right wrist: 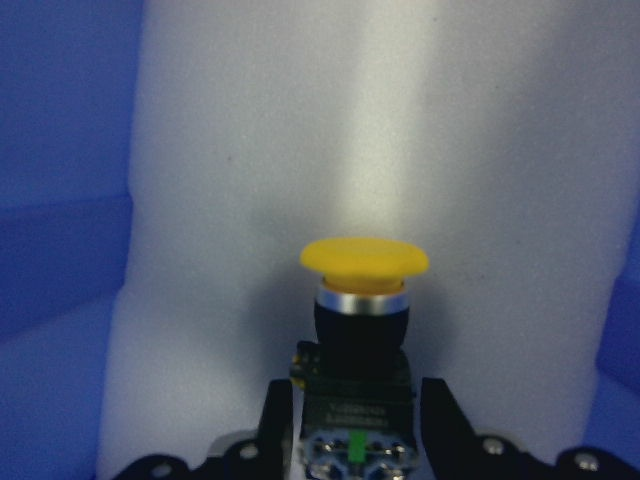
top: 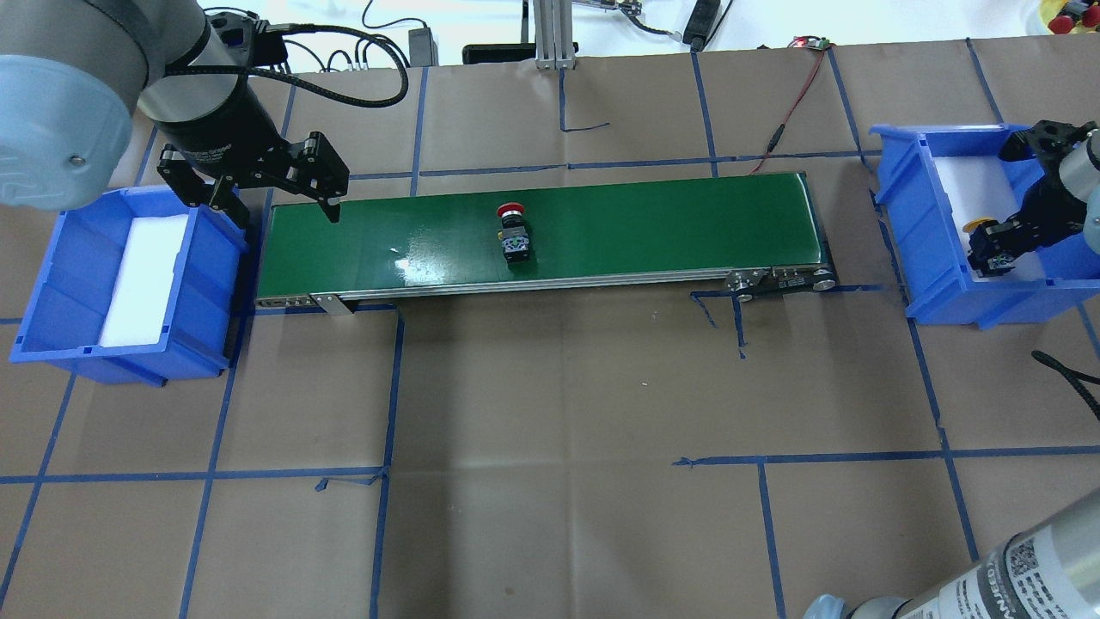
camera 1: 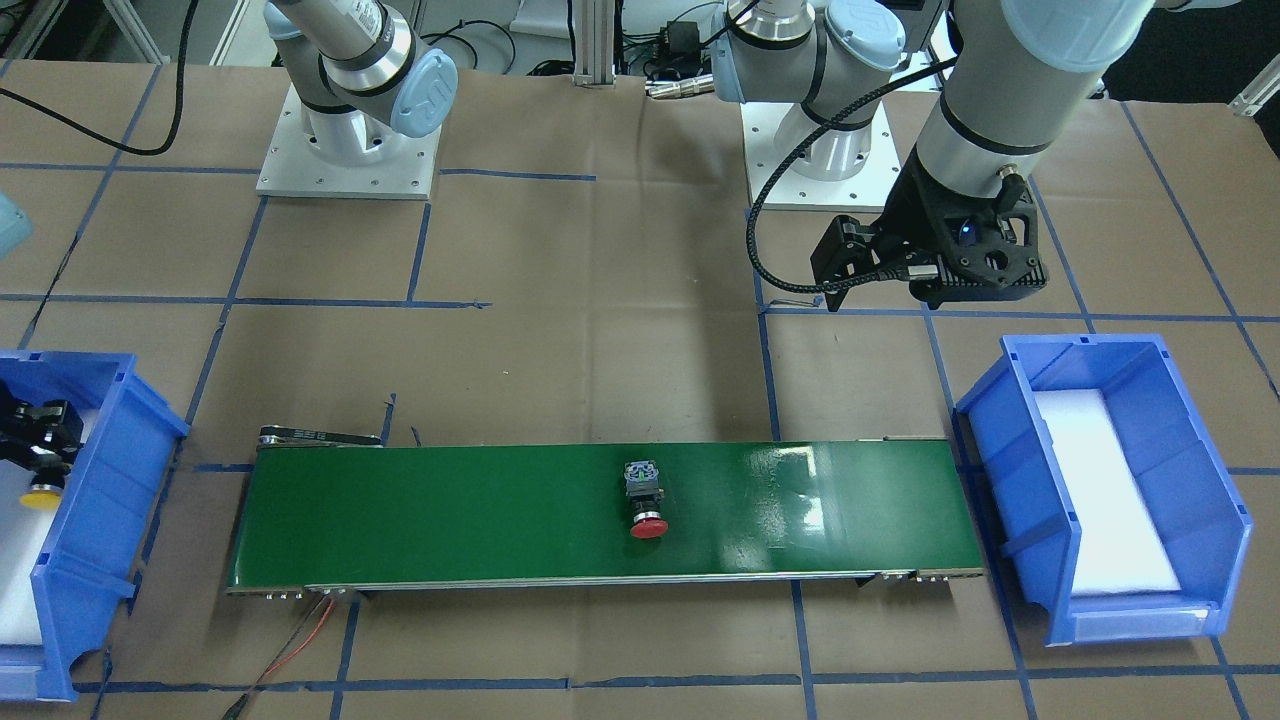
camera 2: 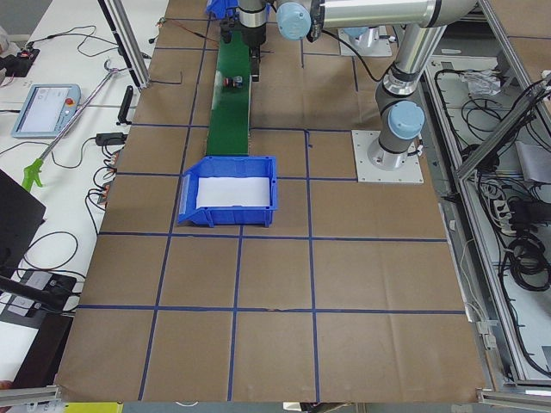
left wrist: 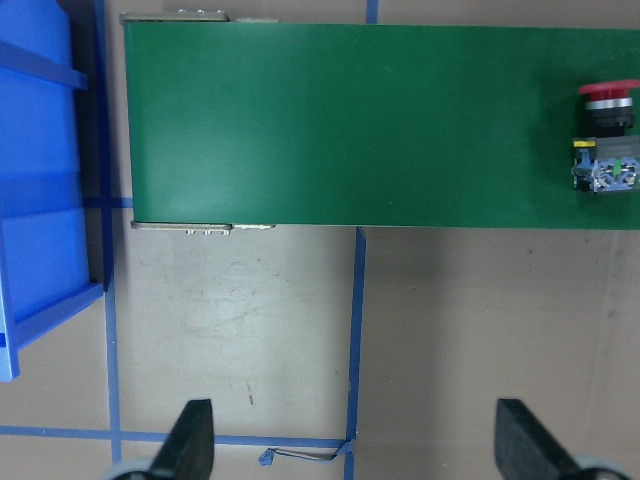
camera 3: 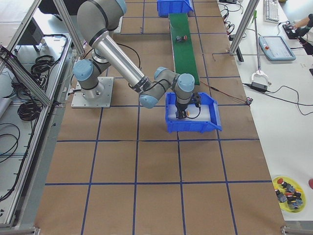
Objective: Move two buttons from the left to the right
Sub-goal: 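Lower the yellow button into the bin and open the right gripper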
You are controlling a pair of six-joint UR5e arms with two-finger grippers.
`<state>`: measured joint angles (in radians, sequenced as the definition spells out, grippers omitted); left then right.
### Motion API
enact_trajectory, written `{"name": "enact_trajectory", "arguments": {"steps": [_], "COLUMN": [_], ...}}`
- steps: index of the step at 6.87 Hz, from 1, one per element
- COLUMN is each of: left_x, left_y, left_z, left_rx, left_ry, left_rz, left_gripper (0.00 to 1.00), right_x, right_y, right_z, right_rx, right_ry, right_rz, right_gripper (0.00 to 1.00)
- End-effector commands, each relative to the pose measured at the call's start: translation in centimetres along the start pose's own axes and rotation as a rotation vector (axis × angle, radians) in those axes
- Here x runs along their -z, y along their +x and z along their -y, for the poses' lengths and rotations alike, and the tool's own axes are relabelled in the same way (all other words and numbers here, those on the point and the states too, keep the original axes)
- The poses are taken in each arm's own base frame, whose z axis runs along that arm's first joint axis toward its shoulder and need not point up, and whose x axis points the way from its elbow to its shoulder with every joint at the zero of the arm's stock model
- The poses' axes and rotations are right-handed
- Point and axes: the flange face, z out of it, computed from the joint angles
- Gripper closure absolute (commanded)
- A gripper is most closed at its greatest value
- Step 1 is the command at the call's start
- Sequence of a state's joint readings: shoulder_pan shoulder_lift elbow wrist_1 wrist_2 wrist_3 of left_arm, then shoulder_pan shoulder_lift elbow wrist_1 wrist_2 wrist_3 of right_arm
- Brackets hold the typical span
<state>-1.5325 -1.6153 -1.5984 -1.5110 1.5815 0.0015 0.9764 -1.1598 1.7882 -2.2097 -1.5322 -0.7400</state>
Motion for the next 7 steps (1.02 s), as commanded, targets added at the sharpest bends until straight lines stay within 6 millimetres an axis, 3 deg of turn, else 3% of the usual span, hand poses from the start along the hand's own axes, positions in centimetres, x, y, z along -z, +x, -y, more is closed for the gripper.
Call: {"name": "enact_trajectory", "arguments": {"steps": [1,3,4,5,6,7], "left_x": [0.0,0.0,0.0,0.0,0.0,0.0], "left_y": [0.0,0.0,0.0,0.0,0.0,0.0], "left_z": [0.0,0.0,0.0,0.0,0.0,0.0], "left_rx": [0.0,0.0,0.0,0.0,0.0,0.0], "left_ry": [0.0,0.0,0.0,0.0,0.0,0.0], "left_rz": [0.0,0.0,0.0,0.0,0.0,0.0], "left_gripper": [0.0,0.0,0.0,0.0,0.0,0.0], "right_x": [0.2,2.9,5.8,8.2,9.9,12.5], "right_y": [-0.1,-0.3,-0.5,-1.2,-2.4,-3.1], "right_z": [0.1,0.6,0.4,0.0,-0.1,0.9], "right_rx": [-0.003,-0.004,-0.004,-0.01,-0.073,-0.086], "right_ry": [0.006,0.041,0.074,0.092,0.085,0.091], "right_rz": [0.006,-0.025,-0.059,-0.069,-0.02,0.026], "right_gripper": [0.37,0.37,0.37,0.29,0.09,0.01]}}
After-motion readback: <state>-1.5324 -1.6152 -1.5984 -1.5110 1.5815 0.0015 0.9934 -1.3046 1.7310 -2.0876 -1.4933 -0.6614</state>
